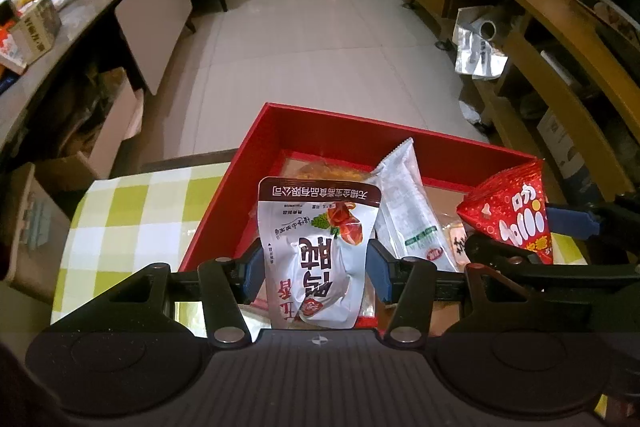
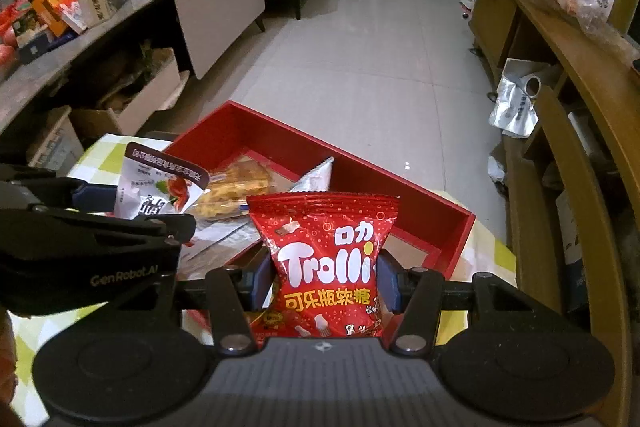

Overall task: Organize snacks
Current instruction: 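Lift the Trolli bag and jujube packet and carry both over the red tray, then open both grippers to drop the Trolli bag and jujube packet into the tray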

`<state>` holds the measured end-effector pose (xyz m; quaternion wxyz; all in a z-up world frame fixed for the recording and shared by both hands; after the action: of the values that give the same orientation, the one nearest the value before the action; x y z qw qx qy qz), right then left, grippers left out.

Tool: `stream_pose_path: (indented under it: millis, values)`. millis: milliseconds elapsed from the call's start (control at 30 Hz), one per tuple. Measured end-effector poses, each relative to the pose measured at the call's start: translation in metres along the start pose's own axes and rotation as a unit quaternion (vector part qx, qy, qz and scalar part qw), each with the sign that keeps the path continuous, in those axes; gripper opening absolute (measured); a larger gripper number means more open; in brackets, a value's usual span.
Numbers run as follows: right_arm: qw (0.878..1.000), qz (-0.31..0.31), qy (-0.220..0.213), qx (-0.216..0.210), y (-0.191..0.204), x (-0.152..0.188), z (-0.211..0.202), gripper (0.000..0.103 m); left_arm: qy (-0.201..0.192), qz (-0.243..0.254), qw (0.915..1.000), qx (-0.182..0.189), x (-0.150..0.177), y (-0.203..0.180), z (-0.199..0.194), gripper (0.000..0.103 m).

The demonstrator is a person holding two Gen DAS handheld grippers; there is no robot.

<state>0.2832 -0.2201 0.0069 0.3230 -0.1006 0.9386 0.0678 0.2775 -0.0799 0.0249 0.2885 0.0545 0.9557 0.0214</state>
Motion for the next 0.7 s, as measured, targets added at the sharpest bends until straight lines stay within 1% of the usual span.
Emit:
stream_pose_path:
  millis: [167,433,600,700]
  values:
    - [1.000,0.004,0.006,0.000,-0.002,-0.005,0.017,0.061,0.006,0.001,0.9999,-0.008,-0.004,0.001,0.014,0.061]
    - [1.000,0.011,0.016,0.005,-0.008,-0.008,0.041,0.061,0.018,-0.003,0.9998,-0.009,-0.008,0.006,0.035,0.061]
    - [1.000,0.015,0.016,0.006,-0.008,-0.009,0.052,0.061,0.009,-0.002,0.9999,-0.010,-0.012,0.005,0.039,0.062]
    - [1.000,0.018,0.017,0.006,-0.007,-0.009,0.058,0.061,0.011,-0.003,0.9998,-0.013,-0.013,0.005,0.044,0.063]
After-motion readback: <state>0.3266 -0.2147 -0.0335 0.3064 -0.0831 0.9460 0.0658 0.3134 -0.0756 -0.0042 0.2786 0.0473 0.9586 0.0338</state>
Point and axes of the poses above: each gripper's, at about its wrist camera, not at the fingertips, and z roughly the way its jaws point, y to its left, x to its underside, the point moved 1 cm from there along z, roughly the way its jaws point, and after that the axes turned 2 degrees about z, right-handed, at the moved point
